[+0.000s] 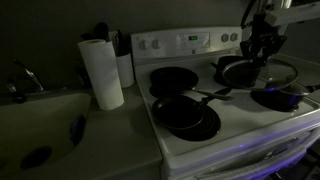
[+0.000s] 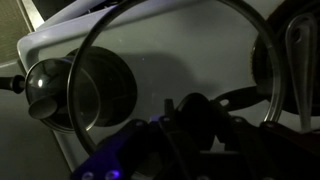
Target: Pick the lid and put it on the big pot
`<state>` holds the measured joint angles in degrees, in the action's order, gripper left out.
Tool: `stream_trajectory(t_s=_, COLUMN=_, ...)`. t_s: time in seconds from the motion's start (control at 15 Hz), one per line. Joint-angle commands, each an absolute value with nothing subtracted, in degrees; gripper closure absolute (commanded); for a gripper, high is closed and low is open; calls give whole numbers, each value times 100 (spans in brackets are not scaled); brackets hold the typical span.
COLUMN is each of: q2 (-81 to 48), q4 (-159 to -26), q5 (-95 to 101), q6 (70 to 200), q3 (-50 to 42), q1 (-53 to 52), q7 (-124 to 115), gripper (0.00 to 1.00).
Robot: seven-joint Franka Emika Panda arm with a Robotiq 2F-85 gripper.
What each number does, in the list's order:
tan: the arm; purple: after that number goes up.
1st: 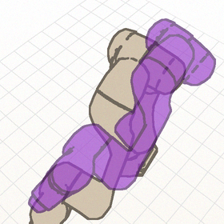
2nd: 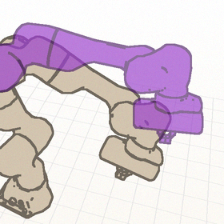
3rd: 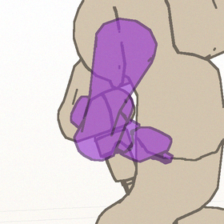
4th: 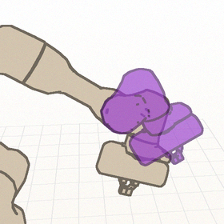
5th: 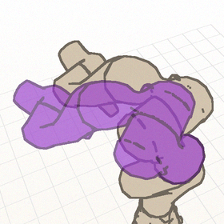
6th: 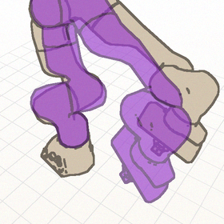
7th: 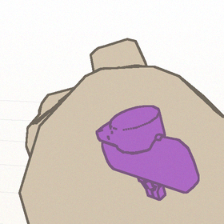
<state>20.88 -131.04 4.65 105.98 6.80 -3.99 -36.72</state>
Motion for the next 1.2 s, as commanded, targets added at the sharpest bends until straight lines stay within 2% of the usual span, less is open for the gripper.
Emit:
stream_trajectory(t_s=0.0, q2=1965, q4=-12611, q5=16, q6=10417, q3=464, q1=-283, q7=-2867, gripper=86)
stream_trajectory(t_s=0.47, q2=1767, q4=-12123, q5=-674, q6=10267, q3=146, q1=-155, q7=-2036, gripper=86)
stream_trajectory(t_s=0.53, q2=1875, q4=-12414, q5=-499, q6=10470, q3=249, q1=-115, q7=-2236, gripper=61)
stream_trajectory(t_s=0.8, q2=1838, q4=-12338, q5=-561, q6=10462, q3=230, q1=-117, q7=-2178, gripper=61)
stream_trajectory(t_s=0.87, q2=1735, q4=-12392, q5=-525, q6=10552, q3=278, q1=-155, q7=-2138, gripper=86)
stream_trajectory(t_s=1.13, q2=1389, q4=-12309, q5=-123, q6=10728, q3=199, q1=-23, q7=-2021, gripper=86)
